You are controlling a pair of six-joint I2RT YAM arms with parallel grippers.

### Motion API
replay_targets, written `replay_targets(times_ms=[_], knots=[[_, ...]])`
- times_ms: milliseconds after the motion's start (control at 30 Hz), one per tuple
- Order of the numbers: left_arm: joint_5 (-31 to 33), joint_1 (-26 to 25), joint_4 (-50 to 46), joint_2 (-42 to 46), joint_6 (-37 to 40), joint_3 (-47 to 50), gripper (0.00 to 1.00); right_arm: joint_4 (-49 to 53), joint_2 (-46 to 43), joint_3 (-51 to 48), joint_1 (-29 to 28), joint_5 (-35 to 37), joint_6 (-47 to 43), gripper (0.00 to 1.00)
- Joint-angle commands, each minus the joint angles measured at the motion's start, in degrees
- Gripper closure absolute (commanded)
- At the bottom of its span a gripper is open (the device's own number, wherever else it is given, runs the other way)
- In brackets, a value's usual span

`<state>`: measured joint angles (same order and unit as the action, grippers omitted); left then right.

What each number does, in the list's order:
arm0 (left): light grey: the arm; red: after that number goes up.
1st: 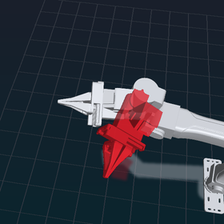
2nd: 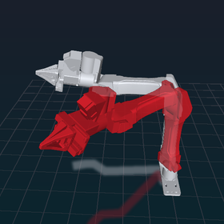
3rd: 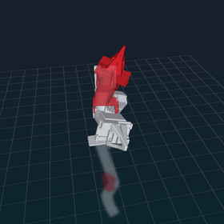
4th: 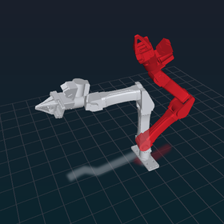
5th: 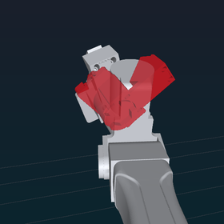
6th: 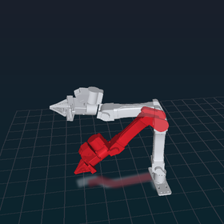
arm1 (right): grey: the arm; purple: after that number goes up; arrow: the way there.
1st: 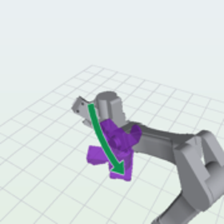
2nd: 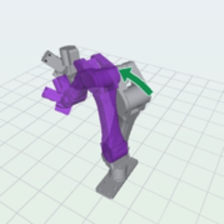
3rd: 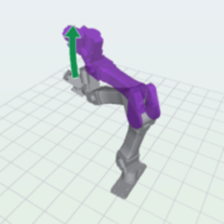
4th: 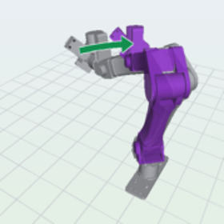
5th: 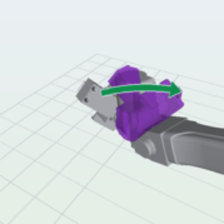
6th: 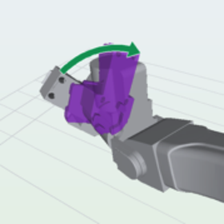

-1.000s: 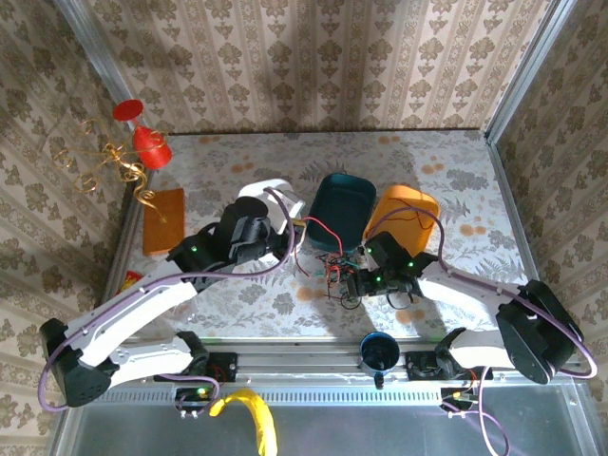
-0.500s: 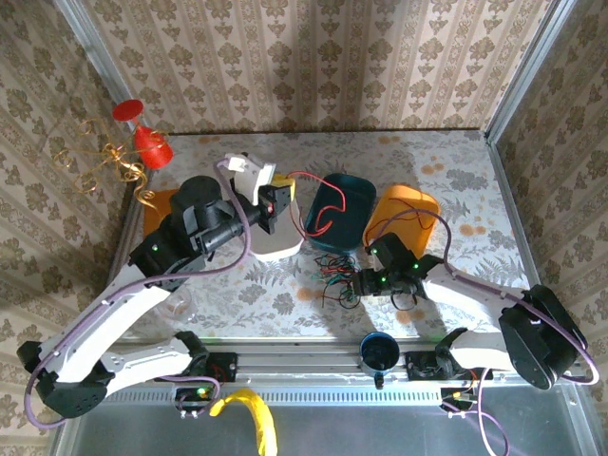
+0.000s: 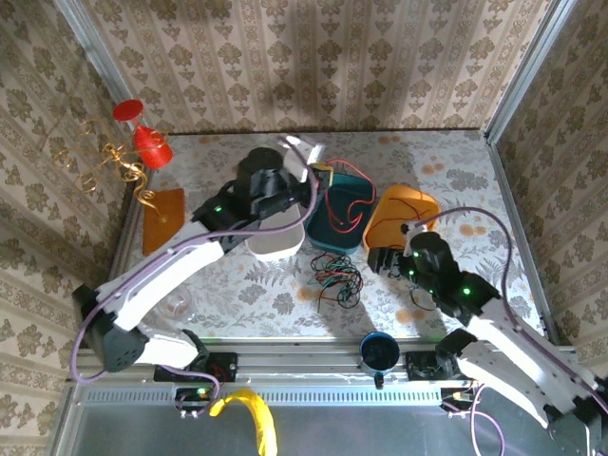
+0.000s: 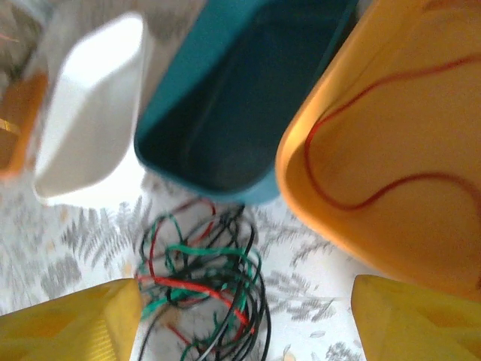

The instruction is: Untangle the cables

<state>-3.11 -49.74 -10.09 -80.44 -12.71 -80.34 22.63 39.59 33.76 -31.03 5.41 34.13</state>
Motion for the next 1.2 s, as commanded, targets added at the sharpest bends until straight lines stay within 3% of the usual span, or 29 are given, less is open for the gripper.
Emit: replay_targets(times_ms=[0, 133, 233, 533, 900, 1033, 1100, 1167], knots=[[-2.45, 0.17, 4.51, -6.48, -3.32, -5.45, 1.0, 7.51, -5.84, 2.54, 1.16, 13.74, 4.98, 0.25], [-3.62, -0.96, 6.25, -16.99, -4.29, -12.59, 1.0, 15.38, -10.27, 4.58, 2.49, 25.52, 9.11, 0.25], [-4.22, -2.22, 4.89, -25.81, -4.47, -19.87, 1.0, 18.57, -11.87, 5.58, 4.05, 28.75, 9.18, 0.25], [-1.83, -5.06, -5.59, -48.41, -6.93, -39.02, 1.0, 23.41, -13.3, 7.26, 6.59, 26.58, 7.59, 0.25], [2.65, -5.78, -15.61, -54.38, -7.95, -40.78, 1.0, 23.01, -11.72, 7.73, 6.77, 21.82, 5.11, 0.25], [1.77, -5.66, -17.24, -54.86, -7.8, -42.52, 0.68, 21.59, -10.51, 7.79, 6.72, 20.2, 4.07, 0.25], [1.54, -5.9, -17.26, -53.87, -6.89, -43.12, 0.41, 21.47, -9.24, 8.07, 6.77, 19.11, 3.54, 0.25], [2.0, -6.12, -16.99, -52.0, -5.92, -43.02, 0.22, 21.27, -8.0, 8.17, 6.77, 17.5, 2.71, 0.25]])
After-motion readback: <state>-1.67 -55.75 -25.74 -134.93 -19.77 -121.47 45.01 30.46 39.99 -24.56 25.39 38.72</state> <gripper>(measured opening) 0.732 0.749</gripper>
